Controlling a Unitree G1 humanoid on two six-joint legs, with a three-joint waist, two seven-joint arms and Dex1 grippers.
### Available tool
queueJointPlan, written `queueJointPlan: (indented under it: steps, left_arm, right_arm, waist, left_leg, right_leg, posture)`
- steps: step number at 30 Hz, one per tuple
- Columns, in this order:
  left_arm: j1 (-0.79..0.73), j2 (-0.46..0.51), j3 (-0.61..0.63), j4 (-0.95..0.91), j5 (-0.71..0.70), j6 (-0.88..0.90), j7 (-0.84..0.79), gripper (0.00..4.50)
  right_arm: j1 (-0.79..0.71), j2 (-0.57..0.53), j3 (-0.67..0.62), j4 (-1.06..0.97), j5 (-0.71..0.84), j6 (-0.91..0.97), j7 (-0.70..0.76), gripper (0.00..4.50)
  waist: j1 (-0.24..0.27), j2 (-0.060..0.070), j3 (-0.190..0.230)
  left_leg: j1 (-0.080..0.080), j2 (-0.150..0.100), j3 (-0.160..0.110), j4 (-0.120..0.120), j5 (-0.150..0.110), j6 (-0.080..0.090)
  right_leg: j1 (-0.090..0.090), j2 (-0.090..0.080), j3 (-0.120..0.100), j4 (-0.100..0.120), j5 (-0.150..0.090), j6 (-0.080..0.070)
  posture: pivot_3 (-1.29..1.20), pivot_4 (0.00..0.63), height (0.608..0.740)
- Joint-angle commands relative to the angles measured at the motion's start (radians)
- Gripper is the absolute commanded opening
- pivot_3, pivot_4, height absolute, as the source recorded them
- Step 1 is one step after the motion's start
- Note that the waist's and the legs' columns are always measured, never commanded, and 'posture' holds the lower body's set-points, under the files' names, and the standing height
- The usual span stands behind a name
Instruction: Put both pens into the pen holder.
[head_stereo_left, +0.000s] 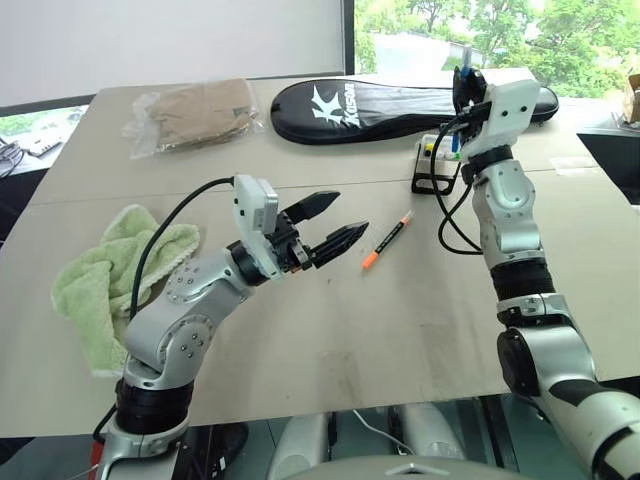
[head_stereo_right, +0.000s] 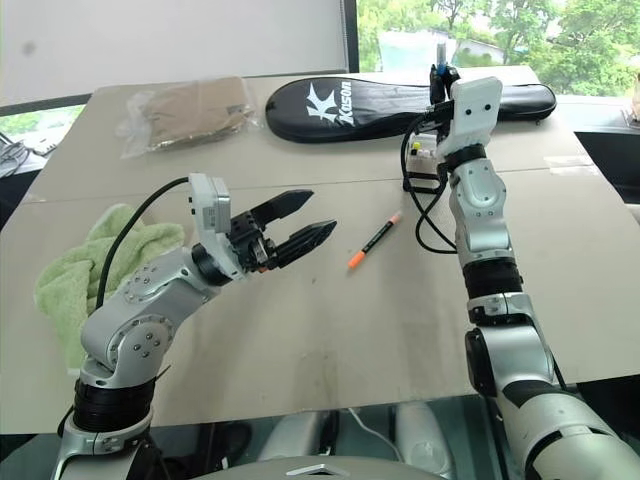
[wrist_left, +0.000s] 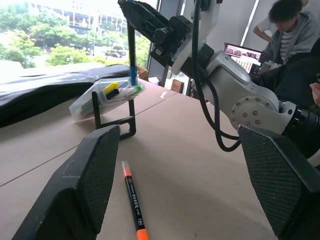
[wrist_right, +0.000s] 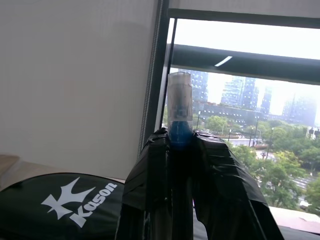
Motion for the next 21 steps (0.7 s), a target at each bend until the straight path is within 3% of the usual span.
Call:
queueJointPlan:
  steps: [1, 10, 18, 21]
  left_arm:
    - [0.014, 0.015, 0.030, -0.043, -0.014, -0.007, -0.011, 3.89]
    - [0.040, 0.022, 0.040, -0.054, -0.018, -0.007, -0.013, 3.89]
    - [0.068, 0.030, 0.051, -0.069, -0.013, -0.009, -0.012, 3.89]
    - [0.081, 0.036, 0.062, -0.075, -0.012, -0.009, -0.005, 3.89]
  right_arm:
    - [-0.043, 0.008, -0.018, 0.011, -0.002, -0.047, -0.004, 0.10]
    - [-0.066, 0.029, -0.031, 0.033, 0.019, -0.056, 0.017, 0.10]
    - [-0.173, 0.040, -0.053, 0.287, -0.001, -0.188, -0.007, 0.10]
    - [-0.208, 0.030, -0.064, 0.376, -0.010, -0.242, -0.023, 1.50]
  waist:
    - [0.000, 0.000, 0.000]
    - [0.001, 0.000, 0.000]
    - [-0.013, 0.000, 0.000]
    - [-0.021, 0.000, 0.000]
  left_leg:
    - [0.000, 0.000, 0.000, 0.000, 0.000, 0.000]
    - [0.000, 0.000, 0.000, 0.000, 0.000, 0.000]
    - [0.000, 0.000, 0.000, 0.000, 0.000, 0.000]
    - [0.000, 0.000, 0.000, 0.000, 0.000, -0.001]
  right_leg:
    - [0.000, 0.000, 0.000, 0.000, 0.000, 0.000]
    - [0.000, 0.000, 0.000, 0.000, 0.000, 0.000]
    - [0.000, 0.000, 0.000, 0.000, 0.000, 0.000]
    - [0.000, 0.000, 0.000, 0.000, 0.000, 0.000]
  posture:
    - [0.00, 0.150, 0.740]
    - [0.00, 0.150, 0.740]
    - [0.00, 0.150, 0.740]
    - [0.00, 0.150, 0.740]
